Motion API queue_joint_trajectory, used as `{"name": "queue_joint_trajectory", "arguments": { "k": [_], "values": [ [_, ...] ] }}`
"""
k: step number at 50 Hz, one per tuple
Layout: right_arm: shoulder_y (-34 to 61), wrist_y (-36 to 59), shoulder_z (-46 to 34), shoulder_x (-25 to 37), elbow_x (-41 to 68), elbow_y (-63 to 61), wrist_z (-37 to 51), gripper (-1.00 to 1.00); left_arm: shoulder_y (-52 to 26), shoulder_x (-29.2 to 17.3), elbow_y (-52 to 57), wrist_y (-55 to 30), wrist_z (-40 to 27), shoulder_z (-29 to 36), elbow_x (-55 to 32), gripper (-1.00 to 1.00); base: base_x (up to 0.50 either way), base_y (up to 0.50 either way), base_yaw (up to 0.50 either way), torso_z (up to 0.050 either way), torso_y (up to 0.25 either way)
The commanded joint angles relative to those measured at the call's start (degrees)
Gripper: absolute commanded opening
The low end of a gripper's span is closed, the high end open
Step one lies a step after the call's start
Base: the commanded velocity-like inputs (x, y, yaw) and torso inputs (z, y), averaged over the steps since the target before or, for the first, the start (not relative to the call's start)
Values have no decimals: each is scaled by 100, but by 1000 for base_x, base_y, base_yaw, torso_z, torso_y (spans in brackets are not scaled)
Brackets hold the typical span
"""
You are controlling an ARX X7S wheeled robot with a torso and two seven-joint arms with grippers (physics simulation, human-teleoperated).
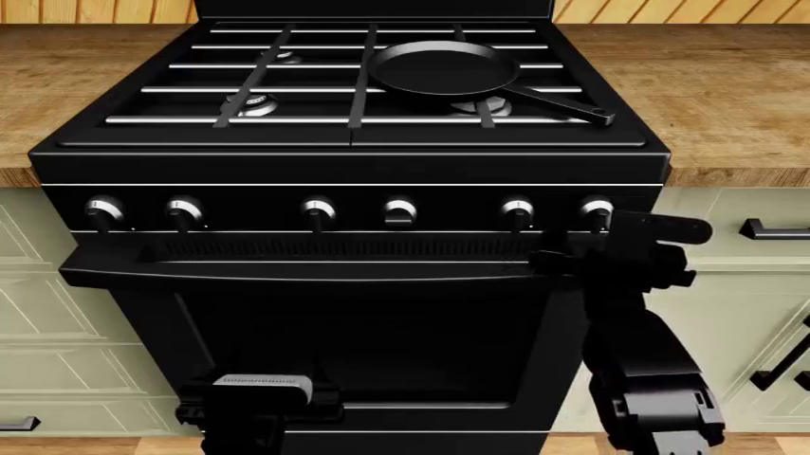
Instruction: Turn off the front right burner of the stove.
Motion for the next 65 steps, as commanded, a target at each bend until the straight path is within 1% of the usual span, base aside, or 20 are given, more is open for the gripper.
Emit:
{"name": "queue_joint_trajectory", "arguments": {
  "k": [1,15,16,45,47,48,65],
  "values": [
    [8,-20,5,3,32,46,5,100,-5,-13,-10,31,-10,20,-16,100,0,0,0,0,0],
    [148,-72,-40,16,17,205,-32,100,-12,-32,-6,17,-37,44,-32,100,0,0,0,0,0],
    [148,-67,-41,17,20,198,-32,-100,-12,-33,-6,19,-37,46,-34,100,0,0,0,0,0],
    [125,-57,-69,67,67,62,-6,-100,-26,-69,-22,67,-72,99,-57,100,0,0,0,0,0],
    [135,-69,-43,63,104,67,-20,-100,-27,-70,-23,69,-76,101,-58,100,0,0,0,0,0],
    [137,-3,87,26,320,41,-104,-100,-28,-72,-22,67,-77,104,-60,100,0,0,0,0,0],
    [233,36,380,-88,769,-56,-169,-100,-35,-92,-19,57,-101,130,-91,100,1,0,0,0,0]
  ]
}}
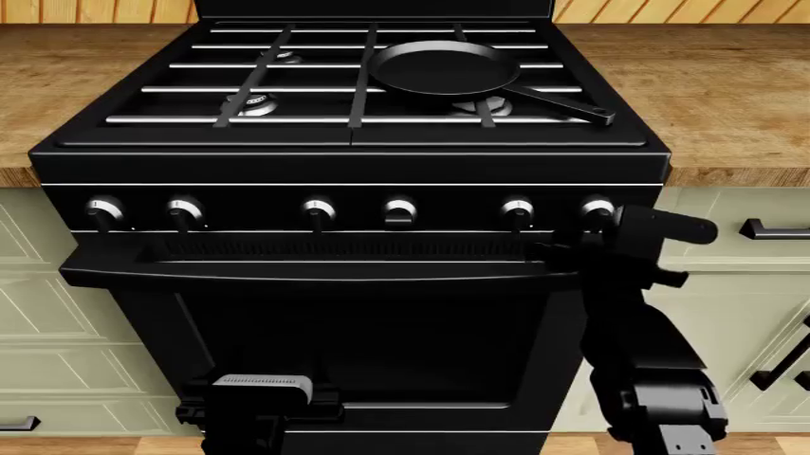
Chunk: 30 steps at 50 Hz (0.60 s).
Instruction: Turn off the front right burner of the stove.
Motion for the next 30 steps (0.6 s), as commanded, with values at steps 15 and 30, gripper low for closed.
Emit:
{"name": "queue_joint_trajectory", "arguments": {
  "k": [15,30],
  "values": [
    [194,67,504,-161,532,-148,-178,-100,-11,-29,3,-8,-34,38,-44,100,5,0,2,0,0],
    [251,4,793,-283,954,-93,-259,-100,-16,-41,-4,12,-56,56,-64,100,7,-1,3,0,0]
  ]
}}
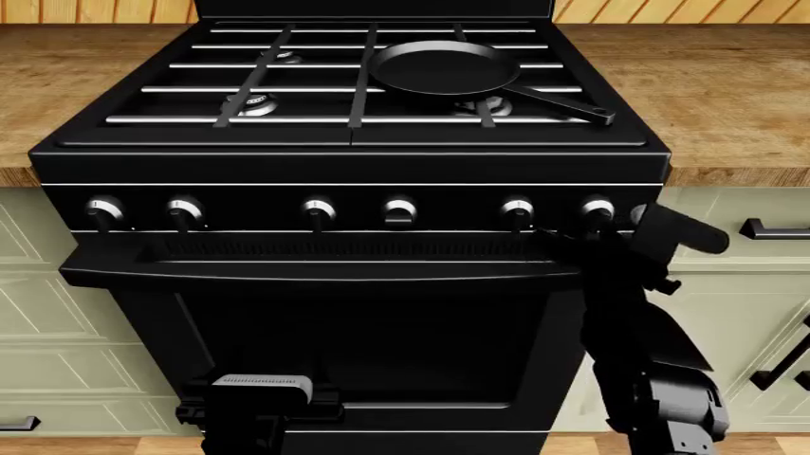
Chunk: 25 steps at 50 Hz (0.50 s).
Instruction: Turn off the front right burner of the stove.
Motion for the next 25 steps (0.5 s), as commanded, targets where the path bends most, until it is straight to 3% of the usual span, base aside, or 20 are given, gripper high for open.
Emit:
{"name": "queue_joint_trajectory", "arguments": {
  "k": [1,25],
  "values": [
    [220,-32,279,-81,261,-66,-233,-100,-4,-10,-3,9,-16,14,-18,100,0,-3,3,0,0],
    [281,49,578,-224,841,-13,-323,-100,-15,-39,2,-4,-40,51,-59,100,9,-1,4,0,0]
  ]
}}
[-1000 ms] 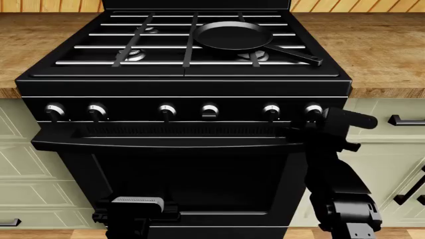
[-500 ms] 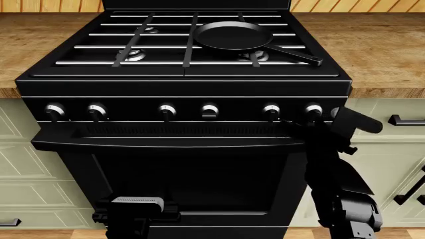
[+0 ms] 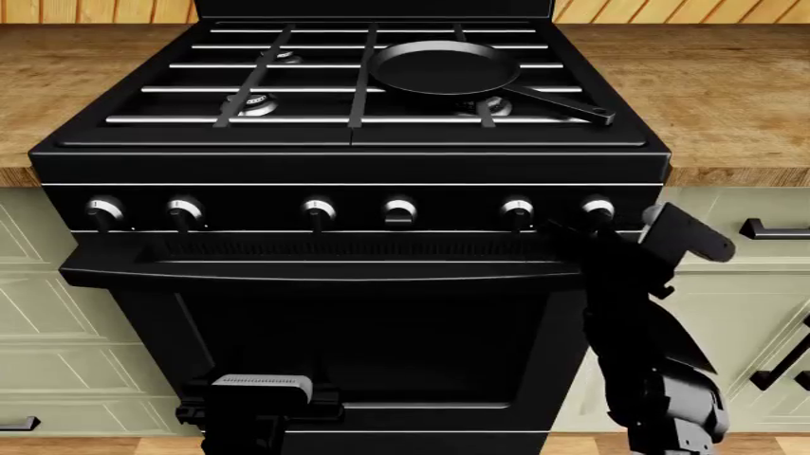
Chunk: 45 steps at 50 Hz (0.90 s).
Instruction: Turn off the front right burner of the stove.
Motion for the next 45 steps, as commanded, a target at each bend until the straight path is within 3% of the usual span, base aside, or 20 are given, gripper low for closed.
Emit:
{"name": "queue_joint_trajectory", "arguments": {
  "k": [1,45],
  "values": [
    [239,-28,110,-68,340,-31,-230,-100,-5,-12,3,-10,-14,16,-24,100,12,-3,5,0,0],
    [435,28,648,-339,1609,162,-446,-100,-19,-48,-3,11,-64,66,-92,100,25,-3,10,0,0]
  ]
}}
